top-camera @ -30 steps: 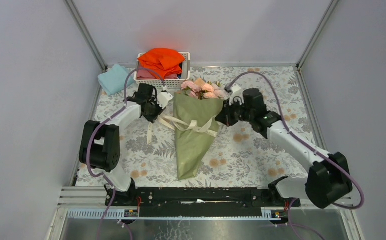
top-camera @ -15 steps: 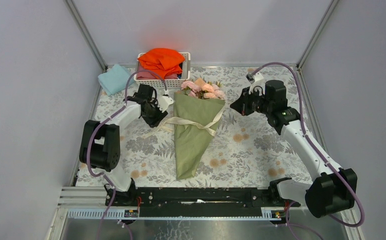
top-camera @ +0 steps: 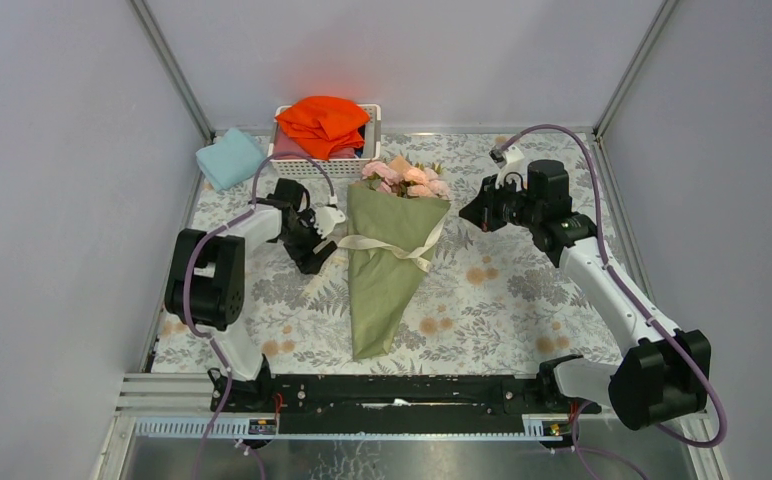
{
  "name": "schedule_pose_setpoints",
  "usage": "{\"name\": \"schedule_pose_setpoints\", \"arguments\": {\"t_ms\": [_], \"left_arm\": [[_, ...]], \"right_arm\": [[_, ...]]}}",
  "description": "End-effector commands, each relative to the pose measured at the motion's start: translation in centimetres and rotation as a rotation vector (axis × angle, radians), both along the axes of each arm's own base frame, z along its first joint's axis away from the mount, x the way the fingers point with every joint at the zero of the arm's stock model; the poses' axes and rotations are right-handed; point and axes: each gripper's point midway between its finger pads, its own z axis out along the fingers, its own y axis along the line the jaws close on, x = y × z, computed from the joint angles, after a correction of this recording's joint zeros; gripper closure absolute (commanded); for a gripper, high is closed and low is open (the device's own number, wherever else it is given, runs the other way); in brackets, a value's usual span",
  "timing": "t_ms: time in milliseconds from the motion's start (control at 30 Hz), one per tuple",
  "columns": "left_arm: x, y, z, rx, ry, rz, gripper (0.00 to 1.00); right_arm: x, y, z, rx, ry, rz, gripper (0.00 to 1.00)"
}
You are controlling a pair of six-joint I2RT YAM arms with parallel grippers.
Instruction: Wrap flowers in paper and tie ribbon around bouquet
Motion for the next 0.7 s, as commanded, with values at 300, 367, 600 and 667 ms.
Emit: {"name": "schedule_pose_setpoints", "arguments": {"t_ms": [300, 367, 600, 667], "left_arm": [[1.6, -5.6, 5.9, -0.319, -0.05, 0.129, 0.44], [1.4, -5.7, 5.0, -0.294, -0.022, 0.138, 0.44], [1.4, -6.3, 2.7, -0.196, -0.015, 0.129, 0.37], [2.1, -6.0, 2.5, -0.175, -0.039, 0.151, 0.39]], "right_arm": [[0.9, 0.3, 1.7, 0.019, -0.052, 0.022, 1.0], [0.8, 0.3, 1.7, 0.02, -0.054, 0.022, 1.0], [0.7, 0.4, 1.5, 0.02, -0.049, 0.027, 1.0], [0.7, 0.4, 1.5, 0.02, -0.049, 0.029, 1.0]]}}
